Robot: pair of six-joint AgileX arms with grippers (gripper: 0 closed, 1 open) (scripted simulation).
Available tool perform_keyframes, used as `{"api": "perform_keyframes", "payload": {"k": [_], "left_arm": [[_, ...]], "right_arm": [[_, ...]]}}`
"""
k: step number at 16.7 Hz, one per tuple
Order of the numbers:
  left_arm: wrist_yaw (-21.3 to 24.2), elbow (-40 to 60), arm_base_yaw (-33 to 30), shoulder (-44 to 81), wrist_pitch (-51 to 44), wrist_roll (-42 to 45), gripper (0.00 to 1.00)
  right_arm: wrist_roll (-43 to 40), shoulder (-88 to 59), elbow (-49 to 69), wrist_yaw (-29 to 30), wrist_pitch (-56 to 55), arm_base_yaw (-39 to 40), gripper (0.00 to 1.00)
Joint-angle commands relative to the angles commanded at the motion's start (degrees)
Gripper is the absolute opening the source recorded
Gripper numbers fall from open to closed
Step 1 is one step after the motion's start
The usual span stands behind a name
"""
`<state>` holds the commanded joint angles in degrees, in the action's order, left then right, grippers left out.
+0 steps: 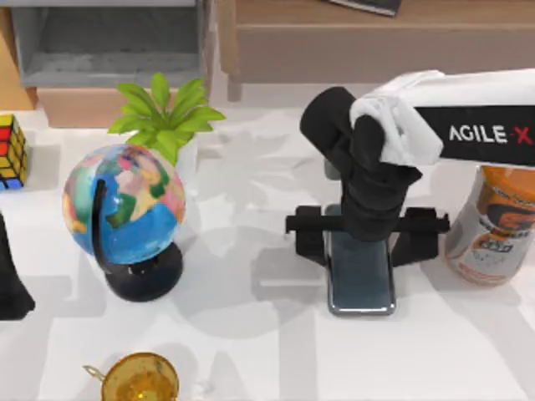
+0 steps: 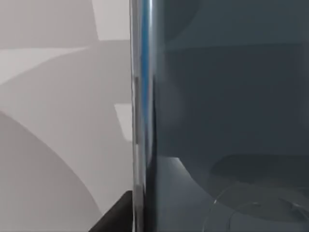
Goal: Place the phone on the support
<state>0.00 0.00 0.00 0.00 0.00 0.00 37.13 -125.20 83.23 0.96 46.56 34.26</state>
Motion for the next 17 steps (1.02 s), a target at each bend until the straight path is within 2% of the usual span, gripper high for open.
{"api": "perform_keyframes", "payload": {"k": [7, 13, 17], "left_arm": [[0.0, 0.0, 0.0, 0.0, 0.0, 0.0, 1.0], [0.0, 0.0, 0.0, 0.0, 0.0, 0.0, 1.0], [0.0, 0.0, 0.0, 0.0, 0.0, 0.0, 1.0]], "right_arm": [[0.1, 2.57, 0.25, 0.79, 2.17, 0.48, 0.0], [3.56, 5.14, 0.16, 1.47, 2.88, 2.74, 0.0], [2.34, 4.91, 1.97, 0.61, 4.32, 1.51, 0.0]]}}
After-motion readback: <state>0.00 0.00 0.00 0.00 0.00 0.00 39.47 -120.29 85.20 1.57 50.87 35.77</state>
